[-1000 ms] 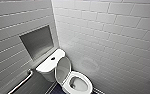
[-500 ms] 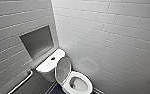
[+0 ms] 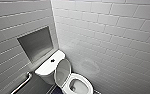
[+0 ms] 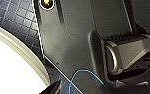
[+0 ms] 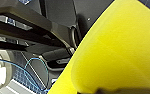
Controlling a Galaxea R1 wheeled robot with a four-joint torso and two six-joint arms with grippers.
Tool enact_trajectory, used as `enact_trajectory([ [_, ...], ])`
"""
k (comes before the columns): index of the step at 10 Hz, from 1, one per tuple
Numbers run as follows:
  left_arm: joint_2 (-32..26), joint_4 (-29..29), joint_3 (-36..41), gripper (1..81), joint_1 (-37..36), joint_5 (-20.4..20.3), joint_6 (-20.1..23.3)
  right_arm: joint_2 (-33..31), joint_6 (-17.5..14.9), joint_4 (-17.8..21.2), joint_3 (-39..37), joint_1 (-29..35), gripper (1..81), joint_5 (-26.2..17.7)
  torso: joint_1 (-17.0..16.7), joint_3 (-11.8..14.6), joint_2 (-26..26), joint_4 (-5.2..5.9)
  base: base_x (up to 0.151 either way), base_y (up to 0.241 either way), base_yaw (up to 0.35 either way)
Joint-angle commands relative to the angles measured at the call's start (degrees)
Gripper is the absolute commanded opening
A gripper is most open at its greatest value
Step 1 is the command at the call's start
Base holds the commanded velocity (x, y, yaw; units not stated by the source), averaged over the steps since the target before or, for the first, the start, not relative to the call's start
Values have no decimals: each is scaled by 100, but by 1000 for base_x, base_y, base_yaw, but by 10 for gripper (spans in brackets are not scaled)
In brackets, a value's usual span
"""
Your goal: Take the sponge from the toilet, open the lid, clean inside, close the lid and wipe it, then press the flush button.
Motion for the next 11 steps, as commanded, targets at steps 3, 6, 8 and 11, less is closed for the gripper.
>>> enact_trajectory([
  [3, -13, 13, -14, 811, -46, 420, 35, -22, 8, -40, 31, -69, 10, -400, 0, 0, 0, 0, 89, 0, 0],
  [6, -13, 5, -14, 811, -28, 420, 35, -22, 16, -39, 31, -25, 10, -391, 0, 0, 0, 0, 89, 0, 0],
  [8, 5, 5, -14, 811, -37, 420, 35, -30, 16, -31, -91, 2, 10, -399, 0, -2, 2, 0, 89, 0, 0],
  [11, 13, 5, -14, 811, -28, 420, 26, -48, 16, -48, -153, -51, 10, -329, 2, -2, 7, 0, 0, 0, 0],
])
